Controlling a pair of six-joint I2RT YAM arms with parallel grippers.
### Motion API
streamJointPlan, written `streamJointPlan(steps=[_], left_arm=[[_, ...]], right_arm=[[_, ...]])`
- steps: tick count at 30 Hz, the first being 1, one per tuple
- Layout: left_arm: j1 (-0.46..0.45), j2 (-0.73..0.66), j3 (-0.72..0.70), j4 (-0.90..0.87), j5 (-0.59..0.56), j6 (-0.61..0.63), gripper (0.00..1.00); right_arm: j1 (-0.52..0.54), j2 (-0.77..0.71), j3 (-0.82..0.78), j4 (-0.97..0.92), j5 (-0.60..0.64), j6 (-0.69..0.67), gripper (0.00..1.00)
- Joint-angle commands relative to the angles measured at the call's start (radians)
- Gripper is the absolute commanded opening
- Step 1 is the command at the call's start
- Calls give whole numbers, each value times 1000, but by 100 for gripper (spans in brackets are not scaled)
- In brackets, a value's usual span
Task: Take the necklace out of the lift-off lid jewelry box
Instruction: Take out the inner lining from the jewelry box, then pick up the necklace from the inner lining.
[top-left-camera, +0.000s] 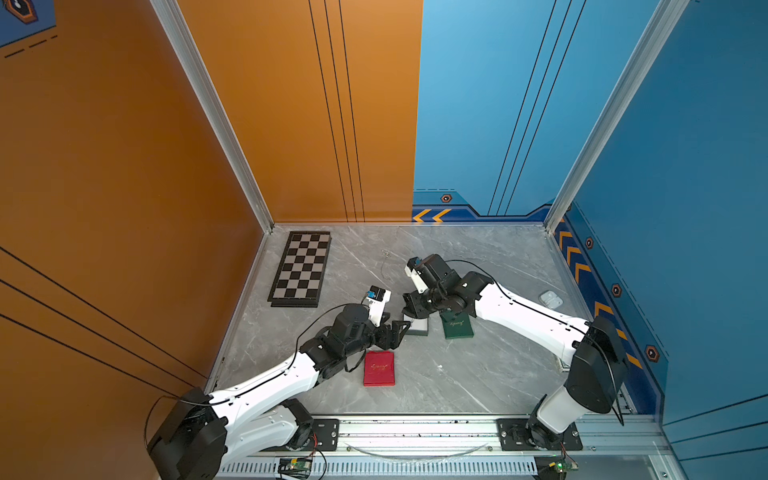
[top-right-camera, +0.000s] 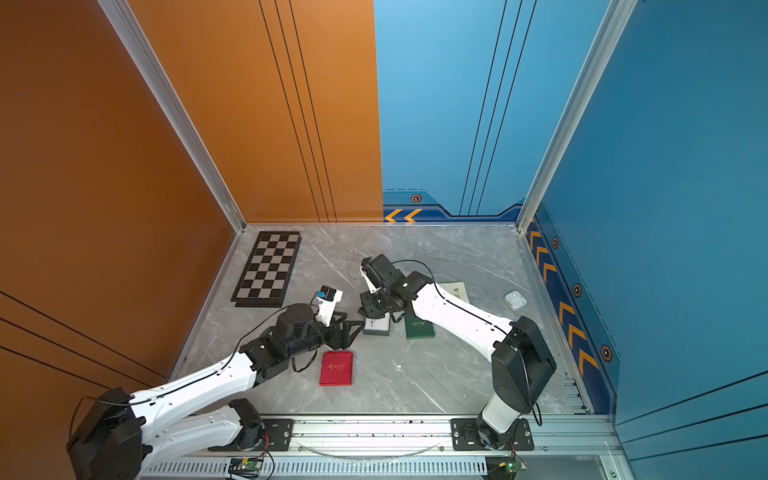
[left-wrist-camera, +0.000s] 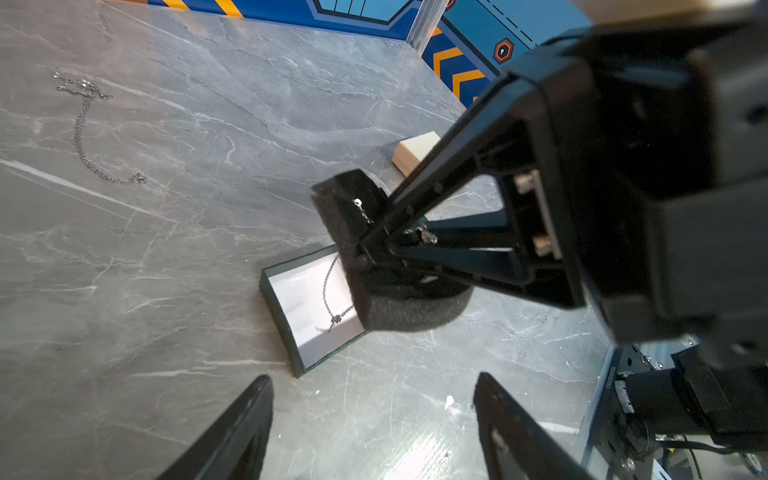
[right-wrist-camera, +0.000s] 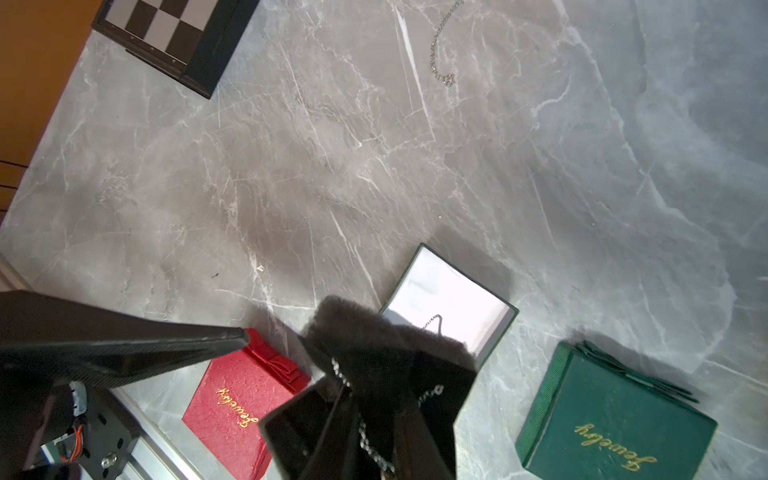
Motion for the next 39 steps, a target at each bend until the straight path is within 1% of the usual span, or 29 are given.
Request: streamJointPlan(steps=[1, 9, 11, 14, 15, 20, 24, 30, 33, 39], left_arm=[[17, 15, 31, 49, 41, -14, 73], [41, 44, 33, 93, 77, -36, 59], [48, 47, 31, 104, 84, -39, 53], [52, 51, 28, 117, 95, -44, 41], [54, 52, 26, 124, 99, -47, 40], [68, 59, 10, 167, 128, -67, 39], [72, 67, 11, 168, 143, -69, 39], [76, 66, 7, 169, 154, -67, 28], [78, 63, 3, 169, 161, -71, 28], [79, 52, -15, 168, 159, -78, 44]], right_arm=[[12, -31, -18, 27, -26, 6, 16], [23, -31, -26, 44, -43, 1, 16], [25, -31, -27, 45, -46, 1, 16], [26, -32, -28, 50, -51, 1, 16], [26, -33, -30, 52, -55, 1, 16], [26, -39, -37, 71, -79, 7, 16], [27, -46, -48, 94, -96, 19, 16], [24, -54, -64, 127, -122, 39, 16], [18, -61, -74, 147, -126, 51, 16], [9, -64, -81, 160, -125, 62, 15]])
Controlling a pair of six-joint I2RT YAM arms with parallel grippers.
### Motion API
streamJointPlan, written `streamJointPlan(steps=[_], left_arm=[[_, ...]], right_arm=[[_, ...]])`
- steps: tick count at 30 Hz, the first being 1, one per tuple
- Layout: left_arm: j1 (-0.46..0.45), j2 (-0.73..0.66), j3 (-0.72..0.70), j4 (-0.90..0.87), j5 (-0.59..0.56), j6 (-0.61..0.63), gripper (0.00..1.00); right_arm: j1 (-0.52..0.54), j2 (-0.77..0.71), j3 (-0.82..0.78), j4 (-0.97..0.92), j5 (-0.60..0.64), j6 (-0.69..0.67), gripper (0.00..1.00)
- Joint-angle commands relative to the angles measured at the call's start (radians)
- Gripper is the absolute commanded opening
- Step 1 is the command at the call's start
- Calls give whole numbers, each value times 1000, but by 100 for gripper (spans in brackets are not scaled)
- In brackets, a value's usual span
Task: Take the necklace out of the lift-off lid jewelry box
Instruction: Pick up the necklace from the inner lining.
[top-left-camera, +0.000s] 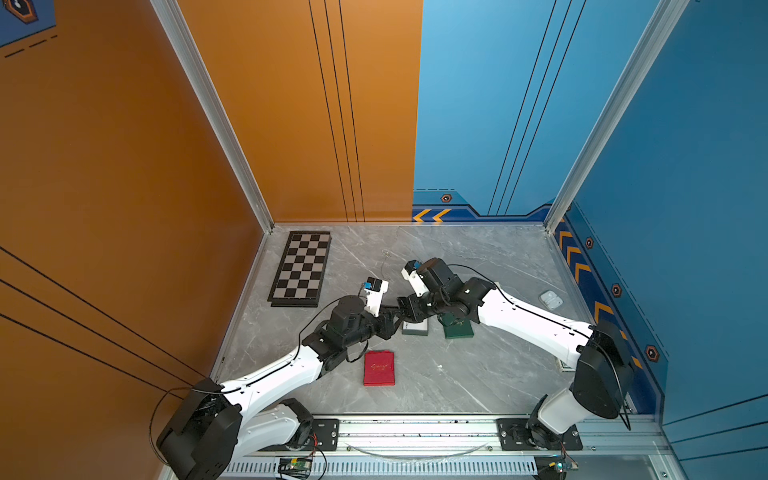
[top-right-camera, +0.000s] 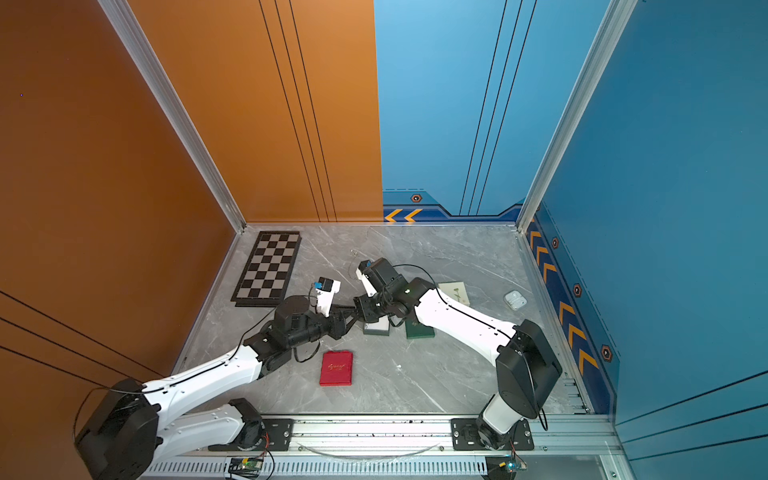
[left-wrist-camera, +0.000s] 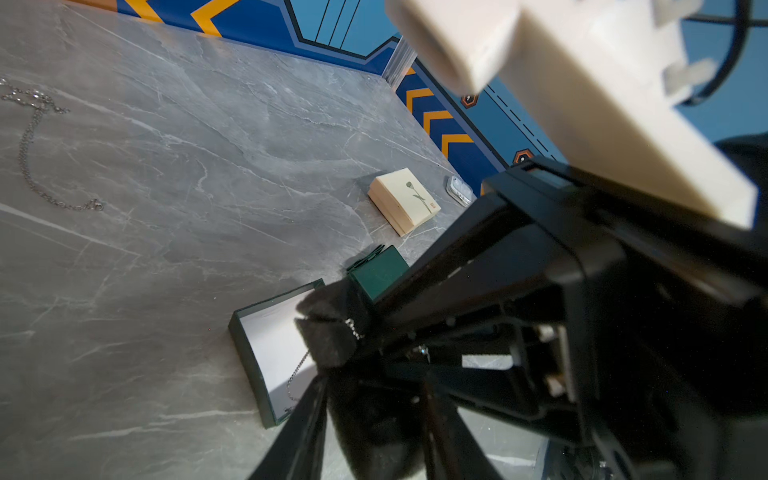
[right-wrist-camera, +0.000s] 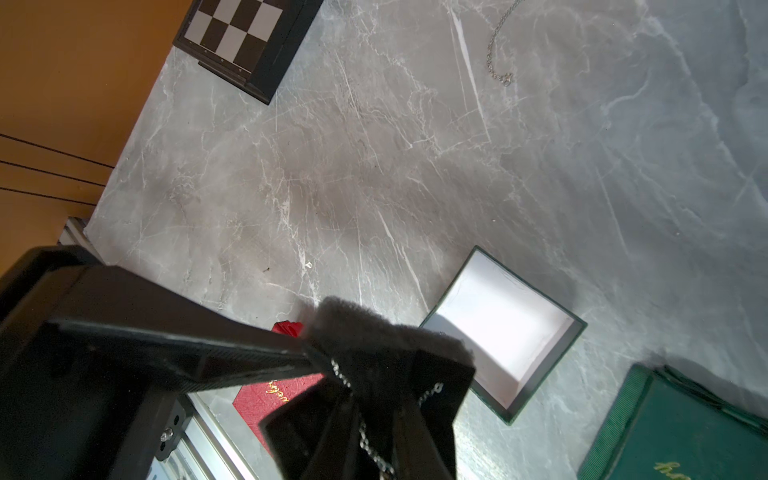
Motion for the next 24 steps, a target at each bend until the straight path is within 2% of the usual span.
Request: streamJointPlan(steps=[1, 6, 8, 14, 17, 24], left_arm=[[8, -12, -19, 21, 27, -1, 46], [10, -16, -22, 20, 30, -3, 48], [11, -13, -19, 20, 38, -2, 45], [8, -3, -9, 31, 69, 2, 21], [8, -6, -10, 34, 72, 2, 1], [12, -41, -32, 34, 33, 1, 0]], right_arm=[[0, -30, -12, 54, -24, 21, 15], [-11, -35, -16, 60, -25, 22, 15], [-12, -35, -19, 64, -27, 24, 15], [-11, -14, -23, 89, -65, 37, 15], [-11, -5, -34, 108, -82, 48, 15], [-19, -4, -67, 122, -119, 61, 16]])
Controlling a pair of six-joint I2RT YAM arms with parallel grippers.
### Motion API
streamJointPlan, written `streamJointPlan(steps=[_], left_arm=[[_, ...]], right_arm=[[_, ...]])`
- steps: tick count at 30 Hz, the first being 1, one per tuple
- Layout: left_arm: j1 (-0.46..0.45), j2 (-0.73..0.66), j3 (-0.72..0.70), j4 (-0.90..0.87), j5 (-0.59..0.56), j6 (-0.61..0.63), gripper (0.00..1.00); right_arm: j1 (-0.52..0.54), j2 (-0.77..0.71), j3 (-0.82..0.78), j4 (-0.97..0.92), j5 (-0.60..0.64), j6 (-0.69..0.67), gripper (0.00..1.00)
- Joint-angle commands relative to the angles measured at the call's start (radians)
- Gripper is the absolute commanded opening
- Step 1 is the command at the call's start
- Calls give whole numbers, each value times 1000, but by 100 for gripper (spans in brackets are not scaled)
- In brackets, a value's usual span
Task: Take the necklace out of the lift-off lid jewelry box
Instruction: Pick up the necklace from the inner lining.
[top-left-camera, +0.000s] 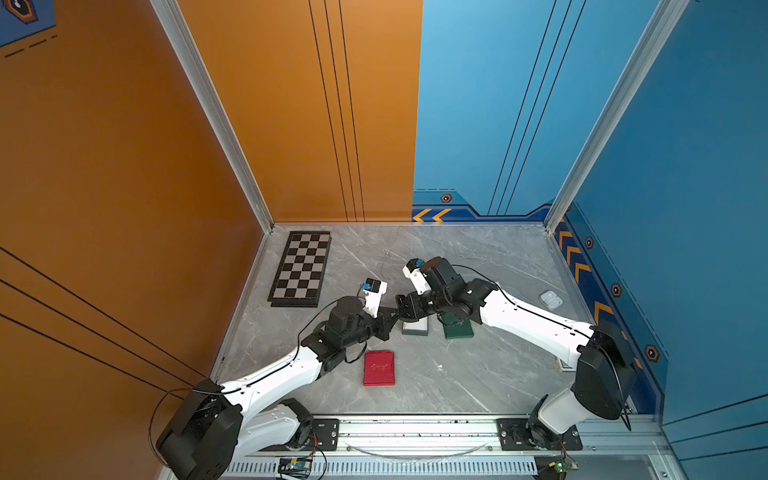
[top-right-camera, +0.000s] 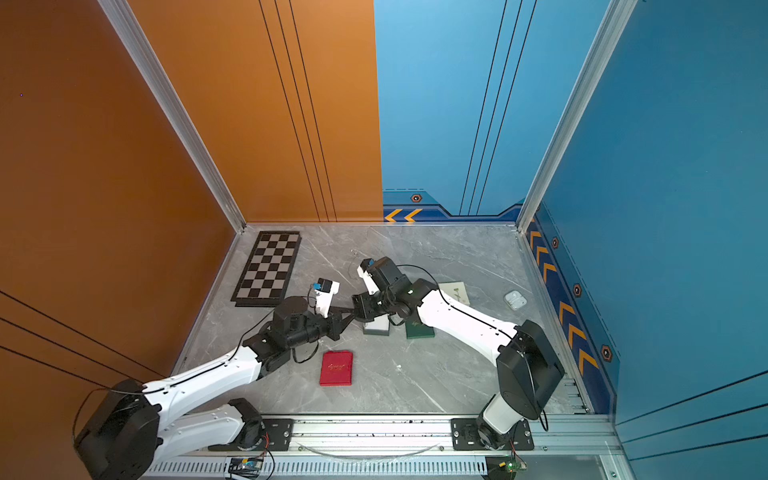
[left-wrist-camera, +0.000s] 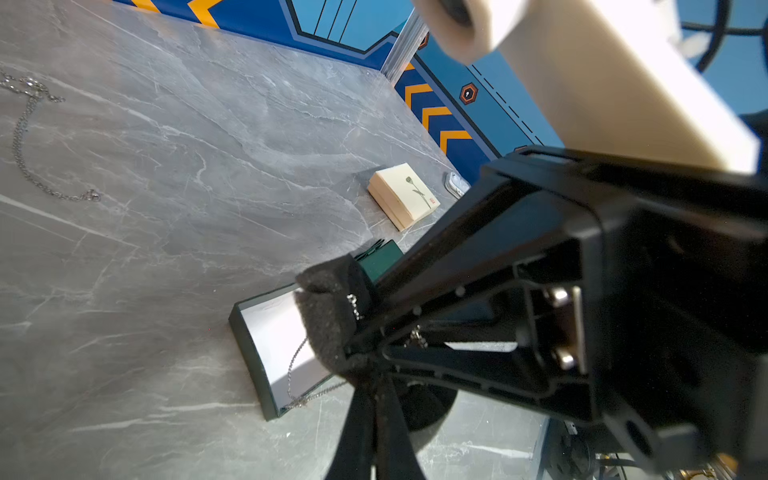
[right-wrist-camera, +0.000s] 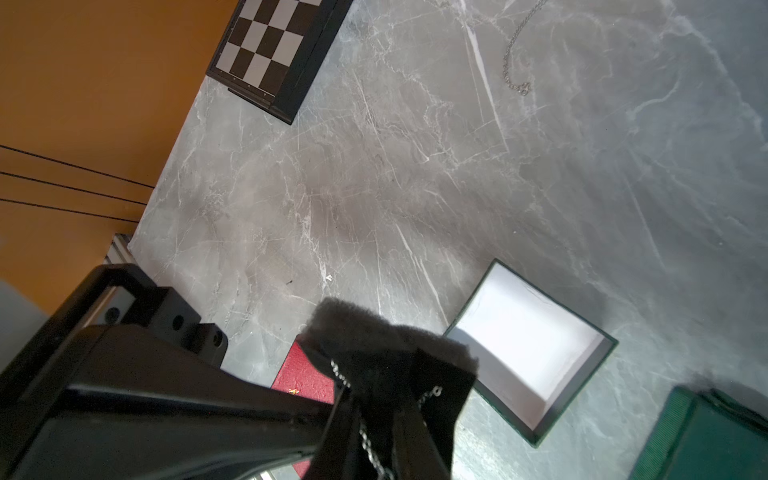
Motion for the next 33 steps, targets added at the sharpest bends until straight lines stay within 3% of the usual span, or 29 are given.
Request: streamJointPlan(steps=[1, 8, 16, 33], left_arm=[[3, -34, -12, 27, 5, 9, 0], [7, -36, -20, 27, -13, 8, 0], [9, -54, -27, 26, -36, 6, 0], [18, -94, -33, -47, -92, 26, 0]], right_arm=[[-3, 2, -24, 33, -56, 20, 16], [-16, -13, -33, 32, -88, 18, 23], [-20, -13, -55, 31, -83, 20, 17], [-47, -49, -68, 2, -131, 4, 17]])
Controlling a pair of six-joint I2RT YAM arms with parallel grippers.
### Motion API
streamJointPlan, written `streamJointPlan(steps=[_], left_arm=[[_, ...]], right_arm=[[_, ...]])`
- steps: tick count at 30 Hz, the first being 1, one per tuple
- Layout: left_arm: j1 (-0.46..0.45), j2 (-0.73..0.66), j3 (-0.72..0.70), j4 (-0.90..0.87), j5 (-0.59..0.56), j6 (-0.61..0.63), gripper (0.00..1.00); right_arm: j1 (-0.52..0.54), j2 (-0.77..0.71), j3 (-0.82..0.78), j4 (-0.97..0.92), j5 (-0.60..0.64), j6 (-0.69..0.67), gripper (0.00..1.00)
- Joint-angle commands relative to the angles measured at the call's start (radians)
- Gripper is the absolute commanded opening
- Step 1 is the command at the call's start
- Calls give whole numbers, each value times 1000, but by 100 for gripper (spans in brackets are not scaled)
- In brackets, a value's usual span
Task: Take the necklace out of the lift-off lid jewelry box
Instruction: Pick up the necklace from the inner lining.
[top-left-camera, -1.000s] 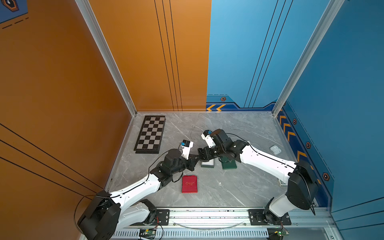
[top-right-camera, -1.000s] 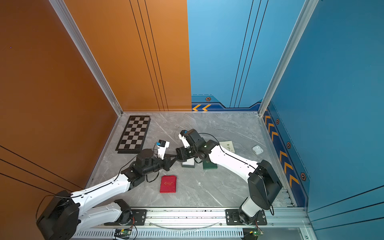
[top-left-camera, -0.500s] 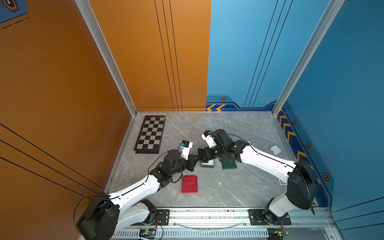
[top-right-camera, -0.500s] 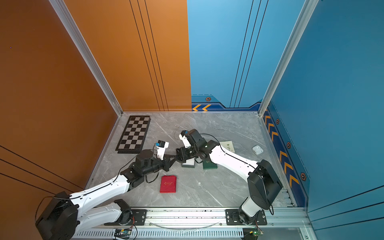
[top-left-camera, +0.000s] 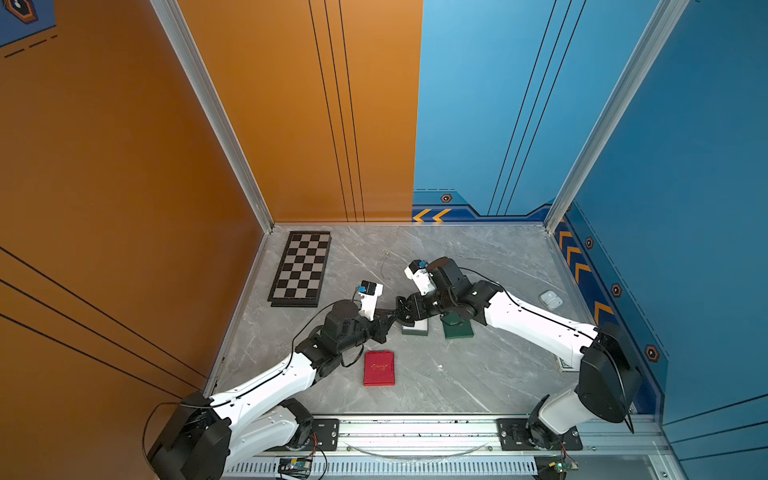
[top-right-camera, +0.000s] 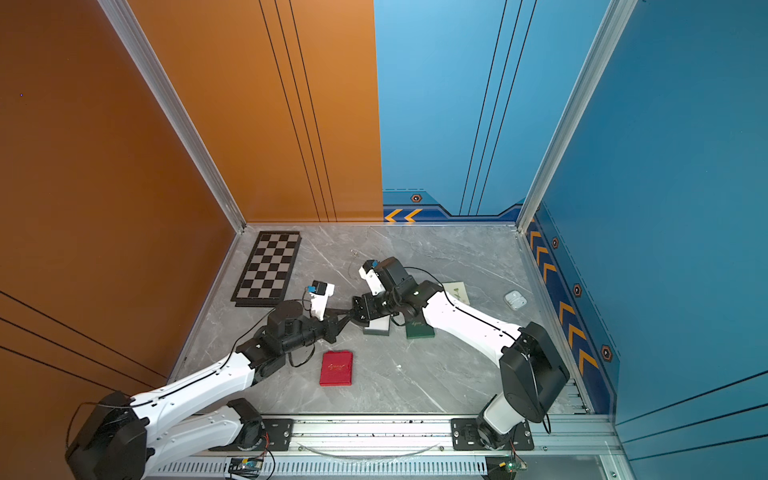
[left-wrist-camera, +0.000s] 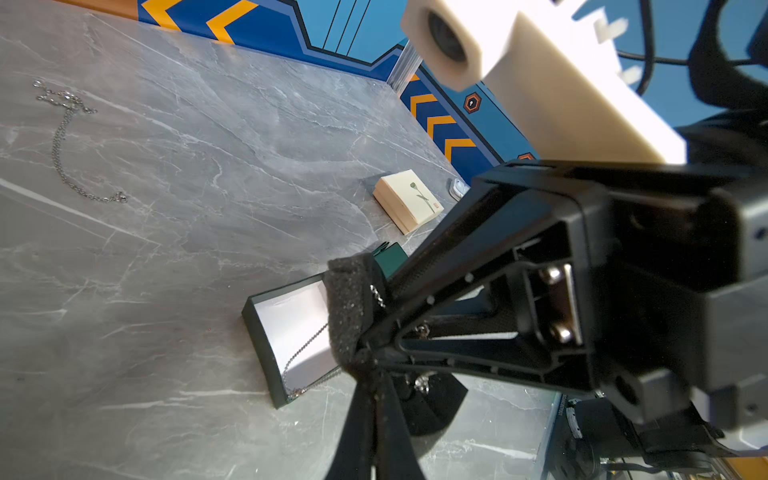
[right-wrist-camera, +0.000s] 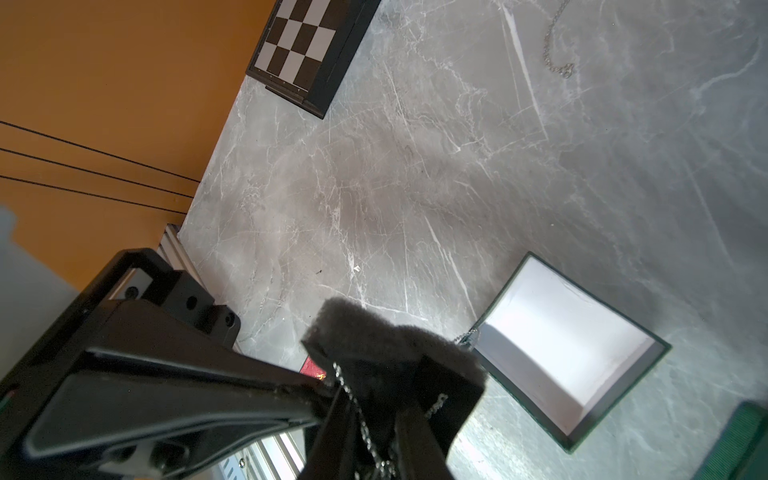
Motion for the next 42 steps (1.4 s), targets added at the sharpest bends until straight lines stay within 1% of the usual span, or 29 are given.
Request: streamJointPlan(steps=[1, 13, 18, 22, 27, 34, 36, 38, 42], left_arm=[[16, -17, -8, -10, -48, 20, 0], [15, -9, -11, -39, -69, 35, 0], [16, -8, -11, -41, -71, 37, 0], [14, -7, -7, -42, -65, 39, 0], [14, -9, -4, -41, -62, 41, 0], [14, -8, -5, -63, -77, 52, 0], [14, -7, -3, -78, -87, 57, 0], [15, -8, -1, -88, -92, 59, 0], [14, -14, 3, -87, -88, 59, 0]], right_arm=[[-10, -23, -19, -49, -19, -8, 17], [-31, -35, -15, -50, -91, -5, 16], [-34, -35, -17, -55, -101, -7, 20], [-30, -26, -17, -54, -101, -8, 21], [-29, -11, -9, -53, -100, -11, 15], [-35, -14, -4, -53, -110, -12, 11], [-43, -20, -4, -54, -130, -14, 12], [-43, -21, 0, -58, -159, -20, 17], [-42, -7, 5, -63, -159, -27, 16]])
